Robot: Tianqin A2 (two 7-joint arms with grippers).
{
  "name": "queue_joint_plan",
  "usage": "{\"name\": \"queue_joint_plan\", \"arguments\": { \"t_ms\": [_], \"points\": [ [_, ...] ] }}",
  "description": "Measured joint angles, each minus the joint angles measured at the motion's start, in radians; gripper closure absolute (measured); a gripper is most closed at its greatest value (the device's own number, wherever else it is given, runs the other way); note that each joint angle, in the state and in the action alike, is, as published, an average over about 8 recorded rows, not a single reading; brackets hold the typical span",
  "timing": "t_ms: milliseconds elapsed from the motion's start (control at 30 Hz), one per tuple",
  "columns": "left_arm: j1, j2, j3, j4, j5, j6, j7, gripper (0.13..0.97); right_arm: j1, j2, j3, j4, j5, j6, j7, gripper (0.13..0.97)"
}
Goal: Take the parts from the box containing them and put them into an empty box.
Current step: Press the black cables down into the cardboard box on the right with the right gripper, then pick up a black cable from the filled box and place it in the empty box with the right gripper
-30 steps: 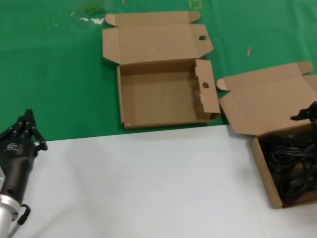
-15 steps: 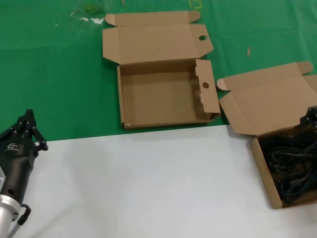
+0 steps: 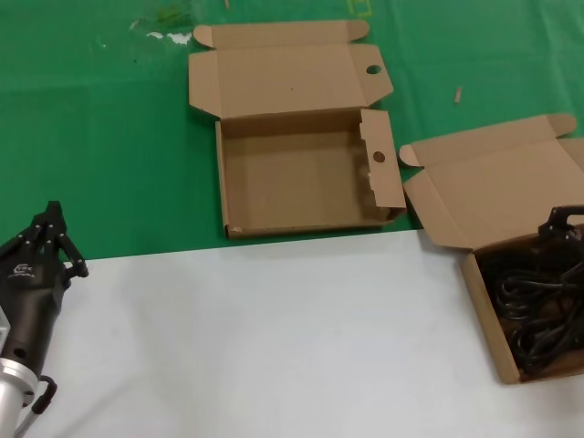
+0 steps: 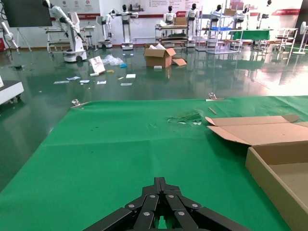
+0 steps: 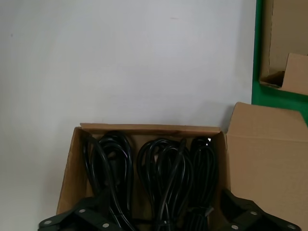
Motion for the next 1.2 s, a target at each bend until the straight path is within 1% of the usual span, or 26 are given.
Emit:
{"name": "queue_joint_plan", "arguments": {
  "t_ms": [33, 167, 433, 467, 733, 767, 1033, 1200],
  "points": [
    [0.0, 0.0, 0.0, 0.0, 0.0, 0.0, 0.0, 0.957, -0.001, -0.004, 0.002, -0.003, -0.002, 0.001, 0.005, 0.293],
    [0.0, 0.0, 0.0, 0.0, 0.0, 0.0, 0.0, 0.957, -0.008, -0.017, 0.012, -0.011, -0.011, 0.012, 0.023, 0.293],
    [0.0, 0.0, 0.0, 0.0, 0.0, 0.0, 0.0, 0.957, -0.025, -0.029, 0.027, -0.01, -0.028, 0.027, 0.059, 0.473],
    [0.0, 0.0, 0.0, 0.0, 0.0, 0.0, 0.0, 0.957, -0.028, -0.029, 0.028, -0.008, -0.029, 0.027, 0.063, 0.473],
    [0.0, 0.0, 0.0, 0.0, 0.0, 0.0, 0.0, 0.957, -0.039, -0.034, 0.037, -0.009, -0.038, 0.032, 0.072, 0.688],
    [0.0, 0.0, 0.0, 0.0, 0.0, 0.0, 0.0, 0.957, -0.039, -0.036, 0.038, -0.01, -0.04, 0.034, 0.071, 0.688],
    [0.0, 0.0, 0.0, 0.0, 0.0, 0.0, 0.0, 0.957, -0.031, -0.045, 0.034, -0.015, -0.059, 0.031, 0.055, 0.842],
    [0.0, 0.0, 0.0, 0.0, 0.0, 0.0, 0.0, 0.957, 0.011, -0.035, 0.011, 0.01, -0.063, -0.029, 0.078, 0.882]
  ]
}}
